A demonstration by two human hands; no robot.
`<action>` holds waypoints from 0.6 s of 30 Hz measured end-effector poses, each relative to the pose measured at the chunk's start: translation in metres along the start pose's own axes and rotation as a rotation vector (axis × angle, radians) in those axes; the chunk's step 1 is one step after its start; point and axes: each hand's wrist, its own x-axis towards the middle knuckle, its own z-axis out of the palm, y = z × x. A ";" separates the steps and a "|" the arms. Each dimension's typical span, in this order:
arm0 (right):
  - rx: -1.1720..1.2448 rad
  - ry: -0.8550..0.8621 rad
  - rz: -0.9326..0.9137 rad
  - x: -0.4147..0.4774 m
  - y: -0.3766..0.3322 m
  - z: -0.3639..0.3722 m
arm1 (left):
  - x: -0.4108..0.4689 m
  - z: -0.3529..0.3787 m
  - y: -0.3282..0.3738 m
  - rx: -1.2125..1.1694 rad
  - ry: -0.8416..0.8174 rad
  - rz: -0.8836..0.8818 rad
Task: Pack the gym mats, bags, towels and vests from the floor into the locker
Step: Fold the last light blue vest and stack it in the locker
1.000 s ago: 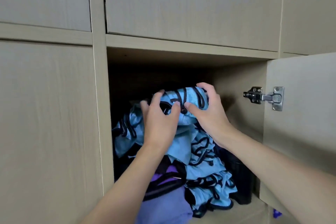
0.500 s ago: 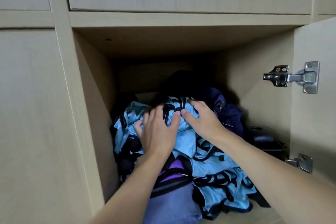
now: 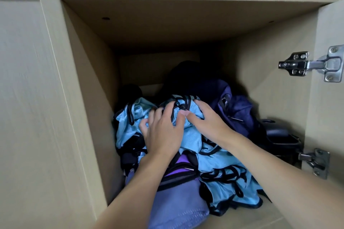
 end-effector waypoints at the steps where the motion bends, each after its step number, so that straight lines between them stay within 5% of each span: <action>1: 0.013 -0.001 0.001 -0.001 0.001 0.001 | -0.002 0.001 -0.001 0.008 -0.006 -0.003; 18: -0.153 0.113 -0.064 -0.013 -0.024 -0.016 | 0.004 -0.055 0.026 -0.063 -0.217 -0.024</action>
